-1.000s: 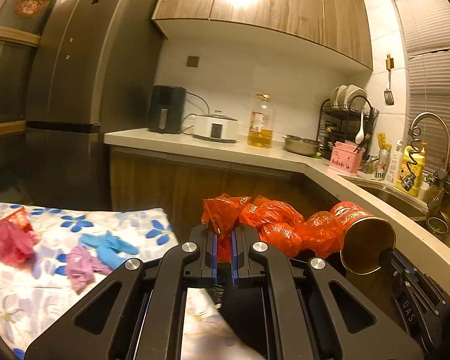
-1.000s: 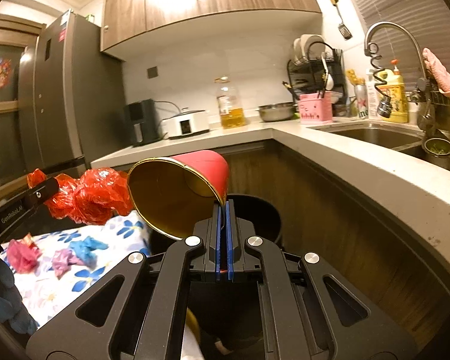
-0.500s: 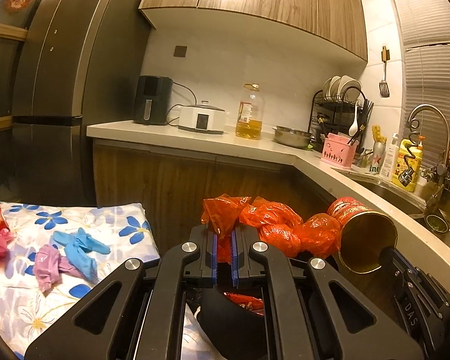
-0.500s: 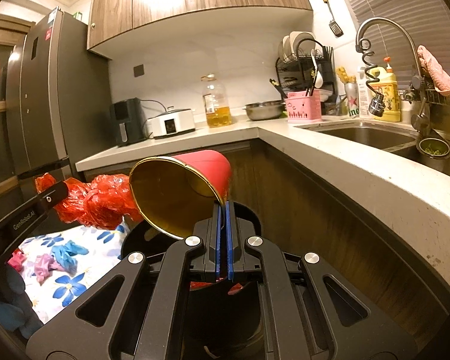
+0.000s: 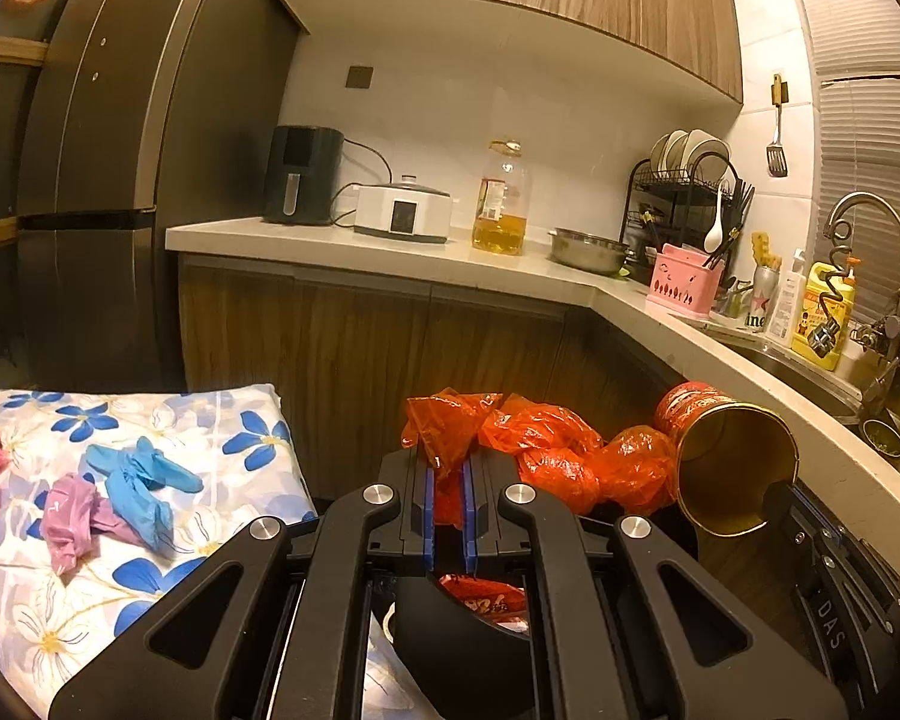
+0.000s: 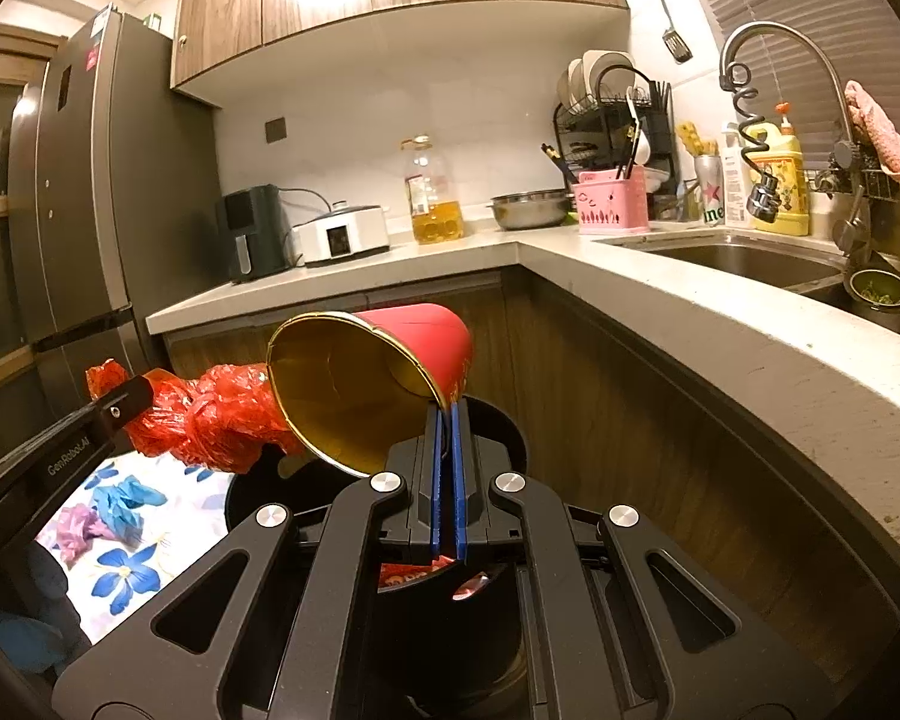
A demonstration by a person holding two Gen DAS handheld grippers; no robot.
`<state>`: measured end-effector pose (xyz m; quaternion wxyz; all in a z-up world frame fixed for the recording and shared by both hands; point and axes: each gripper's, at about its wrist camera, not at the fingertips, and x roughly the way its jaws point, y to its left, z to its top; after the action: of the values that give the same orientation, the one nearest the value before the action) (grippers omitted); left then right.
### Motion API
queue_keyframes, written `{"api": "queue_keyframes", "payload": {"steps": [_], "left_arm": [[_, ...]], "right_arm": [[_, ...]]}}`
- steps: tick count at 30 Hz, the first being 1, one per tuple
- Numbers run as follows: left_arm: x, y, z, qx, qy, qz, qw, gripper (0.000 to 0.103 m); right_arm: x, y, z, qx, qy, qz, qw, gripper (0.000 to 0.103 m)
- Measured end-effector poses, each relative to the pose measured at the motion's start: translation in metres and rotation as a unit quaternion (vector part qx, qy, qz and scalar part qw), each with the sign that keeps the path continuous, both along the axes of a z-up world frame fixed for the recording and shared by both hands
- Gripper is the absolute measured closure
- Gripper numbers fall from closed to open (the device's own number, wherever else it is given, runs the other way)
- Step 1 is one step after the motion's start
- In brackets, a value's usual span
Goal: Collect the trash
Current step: 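Carry the wrapper and red cup with both tools over the bin, then open both tools to drop the wrapper and cup into the bin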
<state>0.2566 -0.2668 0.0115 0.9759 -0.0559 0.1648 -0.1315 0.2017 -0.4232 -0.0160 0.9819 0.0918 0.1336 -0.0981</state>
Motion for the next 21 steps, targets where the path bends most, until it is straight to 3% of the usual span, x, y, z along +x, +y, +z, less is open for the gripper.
{"api": "queue_keyframes", "payload": {"steps": [16, 18, 20, 21], "left_arm": [[0.02, -0.009, -0.024, 0.01, 0.038, -0.03, 0.9988, 0.094], [0.022, -0.009, -0.026, 0.01, 0.041, -0.032, 0.9986, 0.088], [0.023, -0.008, -0.027, 0.011, 0.042, -0.034, 0.9985, 0.071], [0.023, -0.007, -0.027, 0.01, 0.041, -0.035, 0.9985, 0.068]], "right_arm": [[0.022, 0.004, -0.017, 0.0, 0.03, 0.02, 0.999, 0.099], [0.025, 0.004, -0.02, 0.001, 0.037, 0.023, 0.999, 0.099], [0.027, 0.004, -0.023, 0.0, 0.043, 0.024, 0.999, 0.099], [0.028, 0.003, -0.025, 0.001, 0.048, 0.022, 0.999, 0.098]]}}
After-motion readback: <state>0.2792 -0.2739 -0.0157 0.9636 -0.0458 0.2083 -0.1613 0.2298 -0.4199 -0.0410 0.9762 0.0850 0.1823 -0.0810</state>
